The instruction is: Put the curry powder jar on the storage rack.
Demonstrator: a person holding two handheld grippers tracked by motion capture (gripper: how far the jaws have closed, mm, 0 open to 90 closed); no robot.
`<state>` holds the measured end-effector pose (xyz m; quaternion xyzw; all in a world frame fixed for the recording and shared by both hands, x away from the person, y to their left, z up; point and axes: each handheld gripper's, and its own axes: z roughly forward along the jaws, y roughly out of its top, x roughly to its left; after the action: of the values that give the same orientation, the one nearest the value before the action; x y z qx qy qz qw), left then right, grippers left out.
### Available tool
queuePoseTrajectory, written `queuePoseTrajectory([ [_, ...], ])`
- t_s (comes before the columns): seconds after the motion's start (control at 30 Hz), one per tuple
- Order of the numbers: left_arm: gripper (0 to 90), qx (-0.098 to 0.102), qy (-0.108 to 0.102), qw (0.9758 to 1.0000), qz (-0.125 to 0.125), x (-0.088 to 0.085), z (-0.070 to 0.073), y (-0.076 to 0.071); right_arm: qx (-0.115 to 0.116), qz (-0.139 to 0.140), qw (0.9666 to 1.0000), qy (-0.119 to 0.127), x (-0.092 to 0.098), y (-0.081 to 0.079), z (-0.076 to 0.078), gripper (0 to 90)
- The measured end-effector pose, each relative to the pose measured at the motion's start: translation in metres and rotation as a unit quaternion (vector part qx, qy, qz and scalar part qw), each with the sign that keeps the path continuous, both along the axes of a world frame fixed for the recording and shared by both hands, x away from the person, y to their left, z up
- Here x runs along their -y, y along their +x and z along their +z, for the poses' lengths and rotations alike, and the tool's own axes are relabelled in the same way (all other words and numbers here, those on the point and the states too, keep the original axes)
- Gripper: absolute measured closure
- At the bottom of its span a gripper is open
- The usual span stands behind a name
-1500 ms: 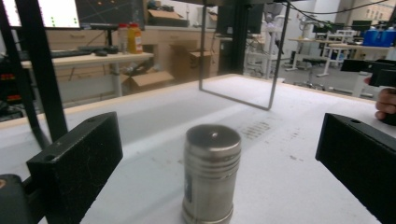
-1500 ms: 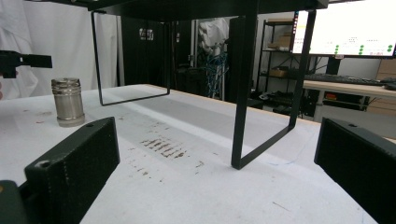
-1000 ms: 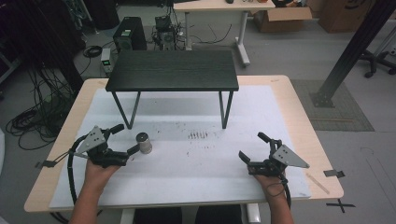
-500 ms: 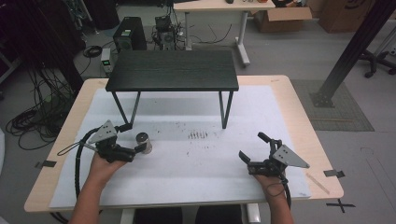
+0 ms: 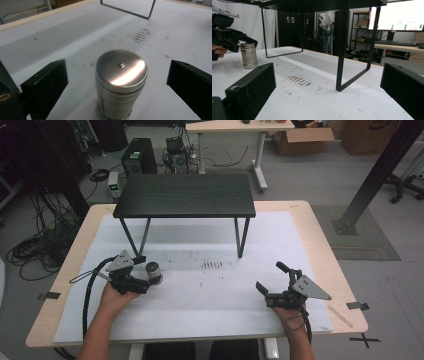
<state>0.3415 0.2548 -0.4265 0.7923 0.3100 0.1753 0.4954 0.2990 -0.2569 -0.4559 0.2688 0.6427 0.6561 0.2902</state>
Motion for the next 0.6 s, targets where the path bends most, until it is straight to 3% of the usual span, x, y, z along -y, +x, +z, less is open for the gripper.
queuePoseTrajectory([
  [0.13,10.4,-0.016,0.003,0.9999,-0.003,0.0004,-0.0038,0.0026,-0.001,0.0,1.0,0.0,0.0,0.0001,0.0,0.0],
  [0.6,24.9,-0.023,0.001,0.9997,-0.007,-0.0002,-0.0065,0.0042,0.0,0.0,1.0,-0.001,0.0,0.0001,0.0,0.0],
])
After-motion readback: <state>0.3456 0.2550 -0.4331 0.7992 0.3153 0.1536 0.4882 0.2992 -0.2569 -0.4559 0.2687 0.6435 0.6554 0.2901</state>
